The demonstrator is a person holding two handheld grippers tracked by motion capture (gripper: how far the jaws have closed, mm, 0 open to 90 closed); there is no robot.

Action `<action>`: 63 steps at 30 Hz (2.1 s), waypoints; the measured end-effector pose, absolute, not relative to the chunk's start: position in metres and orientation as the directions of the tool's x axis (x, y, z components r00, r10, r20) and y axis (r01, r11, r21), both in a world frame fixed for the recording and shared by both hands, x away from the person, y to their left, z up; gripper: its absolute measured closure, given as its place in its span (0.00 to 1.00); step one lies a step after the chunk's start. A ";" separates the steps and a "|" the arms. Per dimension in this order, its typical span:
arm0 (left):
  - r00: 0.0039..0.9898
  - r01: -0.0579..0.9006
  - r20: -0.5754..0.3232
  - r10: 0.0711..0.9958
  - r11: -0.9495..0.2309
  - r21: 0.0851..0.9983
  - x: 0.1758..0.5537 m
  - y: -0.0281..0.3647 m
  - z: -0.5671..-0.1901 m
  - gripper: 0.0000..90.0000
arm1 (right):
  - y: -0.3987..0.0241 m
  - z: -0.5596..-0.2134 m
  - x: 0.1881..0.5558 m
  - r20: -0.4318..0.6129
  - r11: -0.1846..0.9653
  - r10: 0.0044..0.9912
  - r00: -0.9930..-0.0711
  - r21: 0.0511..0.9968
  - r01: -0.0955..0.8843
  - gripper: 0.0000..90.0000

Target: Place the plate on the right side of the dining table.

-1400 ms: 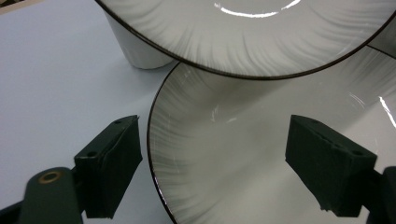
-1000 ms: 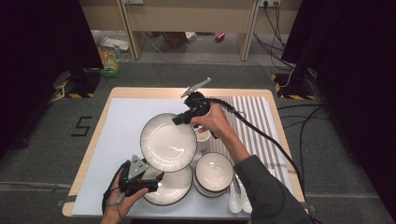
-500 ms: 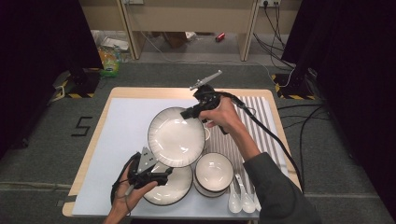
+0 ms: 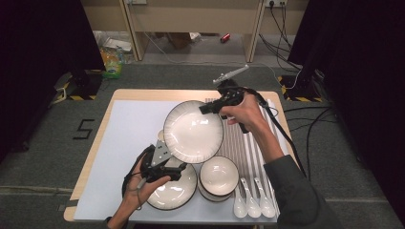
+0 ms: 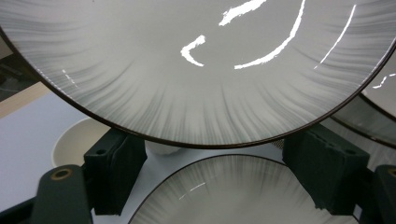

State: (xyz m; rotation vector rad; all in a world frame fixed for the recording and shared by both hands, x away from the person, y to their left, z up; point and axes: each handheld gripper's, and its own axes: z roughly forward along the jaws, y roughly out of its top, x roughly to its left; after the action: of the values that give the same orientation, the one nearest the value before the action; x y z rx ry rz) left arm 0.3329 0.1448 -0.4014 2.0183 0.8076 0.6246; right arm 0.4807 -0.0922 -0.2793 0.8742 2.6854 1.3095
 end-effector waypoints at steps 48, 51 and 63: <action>0.603 0.423 0.014 0.798 -0.334 0.842 0.322 0.227 -0.418 0.21 | -0.231 -0.300 0.515 0.257 0.279 0.761 -0.596 0.700 0.658 0.90; 0.587 0.433 0.002 0.810 -0.316 0.844 0.319 0.238 -0.422 0.21 | -0.240 -0.313 0.520 0.266 0.262 0.780 -0.567 0.684 0.681 0.90; 0.511 0.498 -0.036 0.859 -0.261 0.827 0.306 0.278 -0.448 0.21 | -0.259 -0.348 0.526 0.293 0.225 0.808 -0.511 0.648 0.727 0.89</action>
State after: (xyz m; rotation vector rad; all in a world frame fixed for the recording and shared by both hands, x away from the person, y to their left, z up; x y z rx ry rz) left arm 0.3058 0.2781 -0.4479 1.9184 1.1158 0.5468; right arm 0.5263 -0.2593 -0.3478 1.4942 2.3744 1.1607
